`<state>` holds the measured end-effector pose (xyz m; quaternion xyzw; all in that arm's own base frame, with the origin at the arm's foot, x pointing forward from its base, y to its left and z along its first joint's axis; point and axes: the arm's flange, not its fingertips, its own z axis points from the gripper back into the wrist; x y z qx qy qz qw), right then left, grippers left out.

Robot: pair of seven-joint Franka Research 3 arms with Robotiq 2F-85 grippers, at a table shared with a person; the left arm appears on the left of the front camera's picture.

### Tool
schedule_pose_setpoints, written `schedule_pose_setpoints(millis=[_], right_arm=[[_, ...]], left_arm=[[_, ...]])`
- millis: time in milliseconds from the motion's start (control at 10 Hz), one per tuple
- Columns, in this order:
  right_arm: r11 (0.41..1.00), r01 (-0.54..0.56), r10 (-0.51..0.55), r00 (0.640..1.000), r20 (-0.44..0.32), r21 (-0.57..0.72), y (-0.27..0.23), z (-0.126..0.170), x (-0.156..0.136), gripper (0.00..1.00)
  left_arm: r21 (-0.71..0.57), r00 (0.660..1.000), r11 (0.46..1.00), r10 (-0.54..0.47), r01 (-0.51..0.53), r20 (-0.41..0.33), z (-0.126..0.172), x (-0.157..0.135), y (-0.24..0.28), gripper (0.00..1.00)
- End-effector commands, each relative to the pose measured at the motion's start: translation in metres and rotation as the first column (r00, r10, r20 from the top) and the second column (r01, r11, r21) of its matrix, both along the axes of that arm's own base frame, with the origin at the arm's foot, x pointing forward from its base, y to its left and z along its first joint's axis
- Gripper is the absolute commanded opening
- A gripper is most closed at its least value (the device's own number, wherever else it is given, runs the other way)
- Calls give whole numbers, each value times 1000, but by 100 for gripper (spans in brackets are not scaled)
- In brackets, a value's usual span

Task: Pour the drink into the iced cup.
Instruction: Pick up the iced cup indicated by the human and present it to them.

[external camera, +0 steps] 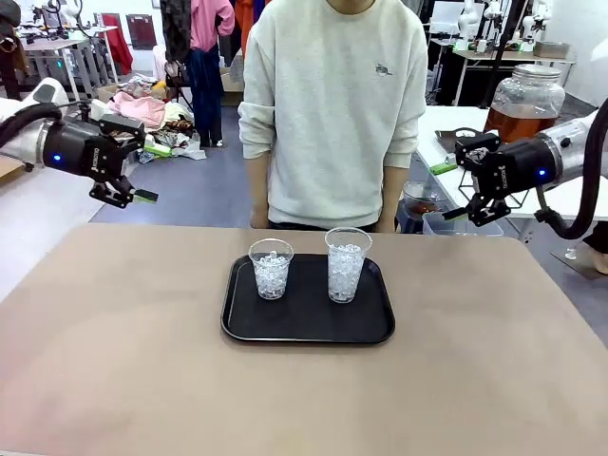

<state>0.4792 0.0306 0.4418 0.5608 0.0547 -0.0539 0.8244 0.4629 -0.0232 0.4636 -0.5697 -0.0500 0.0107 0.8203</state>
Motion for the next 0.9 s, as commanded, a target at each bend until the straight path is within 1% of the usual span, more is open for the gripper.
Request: schedule_pose_setpoints(millis=[0, 100, 300, 400, 600, 800], right_arm=[[995, 15, -15, 1000, -5, 94, -3, -5, 18, 100], [991, 8, -7, 1000, -6, 134, -5, -12, 22, 100], [989, 1, -1, 1000, 1, 148, -4, -17, 29, 100], [990, -4, 4, 1000, -1, 144, -2, -18, 32, 100], [989, -10, 10, 1000, 0, 147, -1, -21, 37, 100], [990, -9, 8, 1000, 13, 138, -1, -19, 35, 100]], left_arm=[[-35, 999, 998, -50, 49, -19, -6, 25, -2, 100], [-48, 998, 997, -61, 60, -24, -14, 33, -4, 100], [-62, 992, 991, -119, 122, 51, -24, 48, -5, 100], [-75, 986, 984, -157, 161, 61, -26, 54, -4, 100], [-107, 979, 973, -201, 204, 34, -30, 63, -2, 100], [-125, 975, 968, -215, 219, 46, -28, 61, 1, 100]])
